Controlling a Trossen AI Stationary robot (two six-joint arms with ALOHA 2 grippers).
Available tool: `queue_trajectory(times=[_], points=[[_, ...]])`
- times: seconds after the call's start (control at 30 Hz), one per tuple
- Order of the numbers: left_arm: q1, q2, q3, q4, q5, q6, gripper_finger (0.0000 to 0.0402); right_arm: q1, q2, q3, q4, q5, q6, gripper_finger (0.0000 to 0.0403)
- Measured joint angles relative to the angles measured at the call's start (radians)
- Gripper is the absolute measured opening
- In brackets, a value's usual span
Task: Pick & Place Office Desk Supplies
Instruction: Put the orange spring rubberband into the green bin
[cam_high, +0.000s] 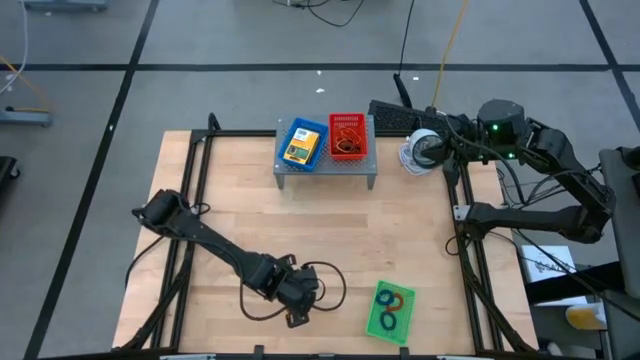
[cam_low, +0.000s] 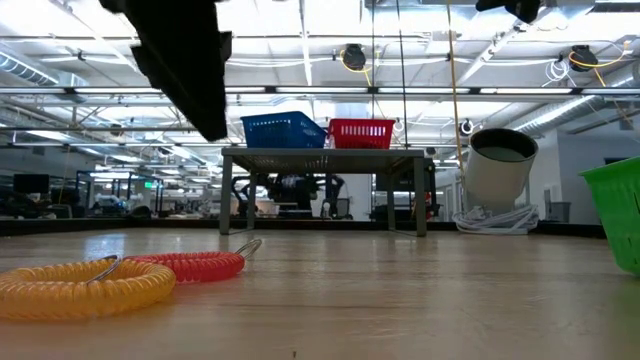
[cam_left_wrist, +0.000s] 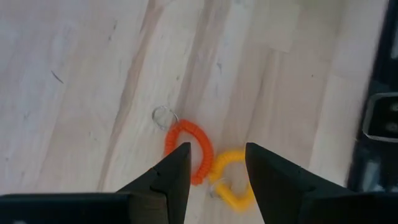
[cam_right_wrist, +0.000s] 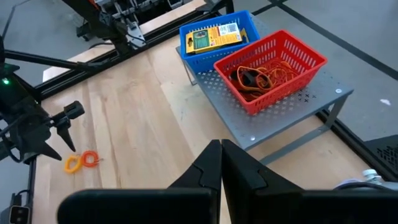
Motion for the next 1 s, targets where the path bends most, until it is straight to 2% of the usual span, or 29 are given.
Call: queue_trajectory(times=[0.17, 0.37, 0.43, 0.8, 1.0], points=[[0.0, 0.06, 0.0, 0.0, -0.017, -0.02, 0.0159, 0.0, 0.0, 0.0, 0.0, 0.0, -0.013, 0.0], [0.008, 0.14, 0.0, 0.001, 0.09, -0.034, 0.0159, 0.0, -0.001, 0.0, -0.002, 0.0, -0.029, 0.0], [0.01, 0.153, 0.0, 0.001, 0.096, -0.047, 0.0159, 0.0, -0.001, 0.0, -0.006, 0.0, -0.032, 0.0], [0.013, 0.155, 0.0, 0.01, 0.034, -0.086, 0.0159, 0.0, 0.0, 0.0, -0.011, 0.0, -0.035, 0.0], [0.013, 0.156, 0.0, 0.063, -0.039, -0.107, 0.0159, 0.0, 0.0, 0.0, -0.011, 0.0, -0.036, 0.0]])
